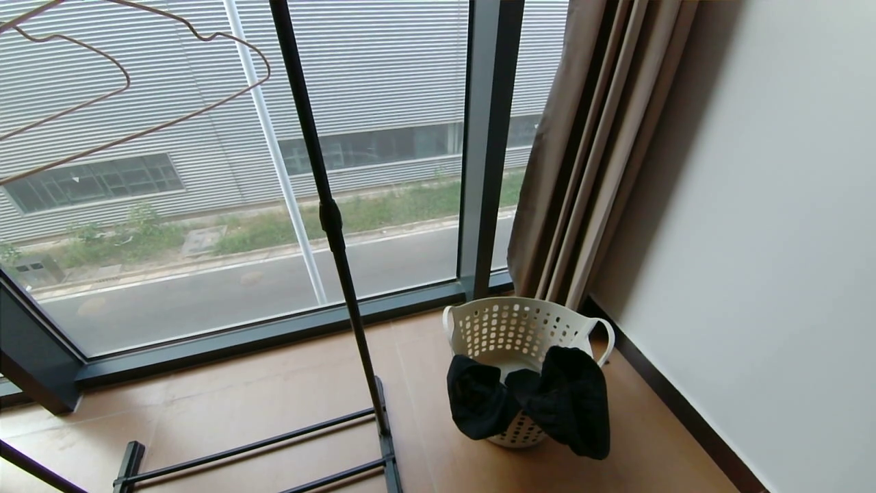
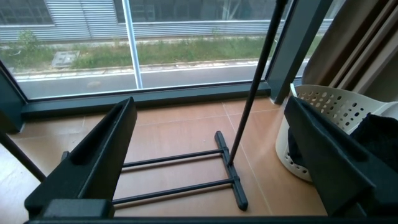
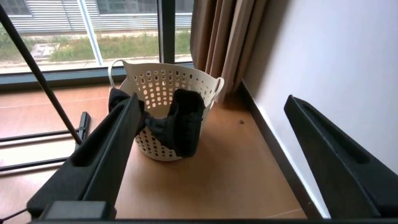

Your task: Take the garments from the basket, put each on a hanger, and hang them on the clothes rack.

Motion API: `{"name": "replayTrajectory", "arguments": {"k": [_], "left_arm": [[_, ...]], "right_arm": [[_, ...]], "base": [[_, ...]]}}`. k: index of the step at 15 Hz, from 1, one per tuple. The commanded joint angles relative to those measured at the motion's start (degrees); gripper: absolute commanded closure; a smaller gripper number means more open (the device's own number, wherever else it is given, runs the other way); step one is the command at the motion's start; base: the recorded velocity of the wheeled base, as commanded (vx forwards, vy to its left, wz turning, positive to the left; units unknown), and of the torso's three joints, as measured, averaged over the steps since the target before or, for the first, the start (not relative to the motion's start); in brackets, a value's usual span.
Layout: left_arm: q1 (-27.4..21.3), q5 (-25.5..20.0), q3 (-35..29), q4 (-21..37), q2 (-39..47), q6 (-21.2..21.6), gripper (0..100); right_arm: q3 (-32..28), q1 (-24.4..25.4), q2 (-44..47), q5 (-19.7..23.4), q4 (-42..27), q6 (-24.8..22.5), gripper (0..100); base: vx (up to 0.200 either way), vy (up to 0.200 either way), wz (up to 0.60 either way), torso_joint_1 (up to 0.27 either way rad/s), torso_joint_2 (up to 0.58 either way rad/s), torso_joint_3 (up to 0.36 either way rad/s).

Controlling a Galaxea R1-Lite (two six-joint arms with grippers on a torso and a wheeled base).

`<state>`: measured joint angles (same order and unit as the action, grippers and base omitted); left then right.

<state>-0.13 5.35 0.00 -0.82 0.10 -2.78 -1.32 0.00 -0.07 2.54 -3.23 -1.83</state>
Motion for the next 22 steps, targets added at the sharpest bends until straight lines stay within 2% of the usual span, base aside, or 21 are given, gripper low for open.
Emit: {"name": "replayTrajectory", "arguments": {"k": [1, 22], "left_arm": [[0.0, 0.0, 0.0, -0.1, 0.0, 0.0, 0], [0.0, 0.0, 0.0, 0.0, 0.0, 0.0, 0]], "right_arm": [[0.0, 0.0, 0.1, 0.0, 0.0, 0.0, 0], [0.1, 0.0, 0.1, 0.1, 0.0, -0.8, 0]], "base": [[0.000, 0.000, 0.00, -0.002, 0.00, -0.080], [0.000, 0.000, 0.00, 0.002, 0.00, -0.189]]}}
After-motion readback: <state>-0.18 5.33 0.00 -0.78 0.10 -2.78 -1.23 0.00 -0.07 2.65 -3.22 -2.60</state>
